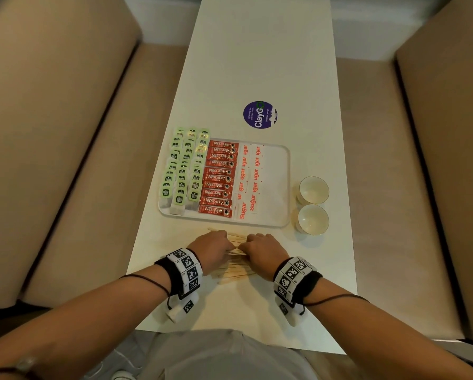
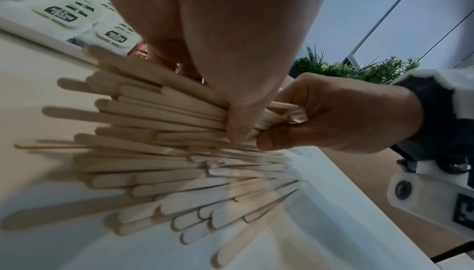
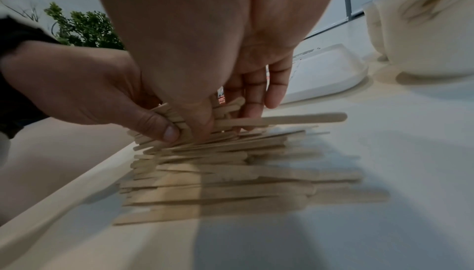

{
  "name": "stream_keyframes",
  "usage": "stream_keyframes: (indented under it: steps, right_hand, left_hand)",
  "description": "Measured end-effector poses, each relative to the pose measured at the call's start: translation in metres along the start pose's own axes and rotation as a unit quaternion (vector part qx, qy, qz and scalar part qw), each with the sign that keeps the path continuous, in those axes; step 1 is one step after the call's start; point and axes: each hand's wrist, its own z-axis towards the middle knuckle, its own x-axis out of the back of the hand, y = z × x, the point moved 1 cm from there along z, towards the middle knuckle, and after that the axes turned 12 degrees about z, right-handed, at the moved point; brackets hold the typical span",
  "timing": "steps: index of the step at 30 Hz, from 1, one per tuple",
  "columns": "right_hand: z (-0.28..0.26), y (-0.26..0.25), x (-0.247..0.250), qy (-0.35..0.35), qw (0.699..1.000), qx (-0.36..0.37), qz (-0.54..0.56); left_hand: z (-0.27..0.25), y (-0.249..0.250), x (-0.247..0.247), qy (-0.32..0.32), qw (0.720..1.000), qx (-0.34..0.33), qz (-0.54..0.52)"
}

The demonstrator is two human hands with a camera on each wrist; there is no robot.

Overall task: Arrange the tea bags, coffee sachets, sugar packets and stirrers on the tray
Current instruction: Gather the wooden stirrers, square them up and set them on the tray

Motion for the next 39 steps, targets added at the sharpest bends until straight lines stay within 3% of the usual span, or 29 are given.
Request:
stream_keyframes:
  steps: [8, 13, 17, 22, 25, 30, 35, 39]
  right_hand:
    - [0.001, -0.002, 0.006, -0.002, 1.000, -0.013, 0.018]
    - [-0.001, -0.003, 0.019, -0.023, 0.998, -0.017, 0.051]
    - [0.000, -0.001, 0.030, -0.054, 0.991, -0.025, 0.116]
    - [-0.009, 0.002, 0.067, -0.044, 0.979, -0.033, 0.198]
    - [-0.019, 0.008, 0.094, -0.018, 0.976, -0.049, 0.210]
    - [-0.024, 0.021, 0.123, 0.100, 0.949, -0.092, 0.284]
    - [-0.014, -0.001, 0.124, 0.115, 0.960, -0.070, 0.246]
    - [-0.007, -0.001, 0.121, 0.141, 0.962, -0.063, 0.225]
  left_hand:
    - [-0.001, 0.005, 0.006, -0.002, 0.999, -0.015, 0.037]
    - [-0.002, 0.006, 0.013, -0.027, 0.999, -0.019, 0.006]
    - [0.000, 0.006, 0.022, -0.043, 0.999, -0.016, 0.016]
    - [-0.004, 0.005, 0.041, -0.052, 0.998, -0.032, -0.016]
    - [-0.008, 0.000, 0.051, -0.039, 0.993, -0.040, -0.099]
    - [-0.013, -0.002, 0.065, -0.017, 0.980, -0.048, -0.193]
    - [-0.013, 0.023, 0.084, 0.039, 0.968, -0.075, -0.237]
    - [-0.008, 0.029, 0.088, 0.053, 0.967, -0.053, -0.243]
